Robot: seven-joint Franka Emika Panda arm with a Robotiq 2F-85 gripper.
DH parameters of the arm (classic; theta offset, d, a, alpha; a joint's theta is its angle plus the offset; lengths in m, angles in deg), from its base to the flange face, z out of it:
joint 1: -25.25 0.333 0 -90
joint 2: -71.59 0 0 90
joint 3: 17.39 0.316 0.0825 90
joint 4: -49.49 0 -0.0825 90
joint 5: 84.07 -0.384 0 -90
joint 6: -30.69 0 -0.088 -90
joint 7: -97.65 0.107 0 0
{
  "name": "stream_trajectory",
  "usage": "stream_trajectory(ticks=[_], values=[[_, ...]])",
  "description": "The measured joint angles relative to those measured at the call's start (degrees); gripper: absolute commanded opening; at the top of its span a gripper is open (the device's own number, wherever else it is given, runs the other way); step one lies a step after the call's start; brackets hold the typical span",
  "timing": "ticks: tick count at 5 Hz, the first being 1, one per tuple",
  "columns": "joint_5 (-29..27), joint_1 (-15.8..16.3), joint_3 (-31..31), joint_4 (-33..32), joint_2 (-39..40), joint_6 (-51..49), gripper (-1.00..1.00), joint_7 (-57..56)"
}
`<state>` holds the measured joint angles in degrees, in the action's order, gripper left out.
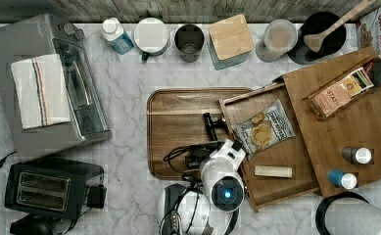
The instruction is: Open the drawer.
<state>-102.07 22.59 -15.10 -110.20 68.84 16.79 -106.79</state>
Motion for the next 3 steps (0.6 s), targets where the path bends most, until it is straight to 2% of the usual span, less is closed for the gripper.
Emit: stream_trajectory(ticks=[1,3], values=[[10.02,-0.54,-0.03,0.00,-1.72,-3.08,1.00,5.99],[12.01,-0.61,0.41,-0.11,-2.47,-5.60,1.00,8.56]])
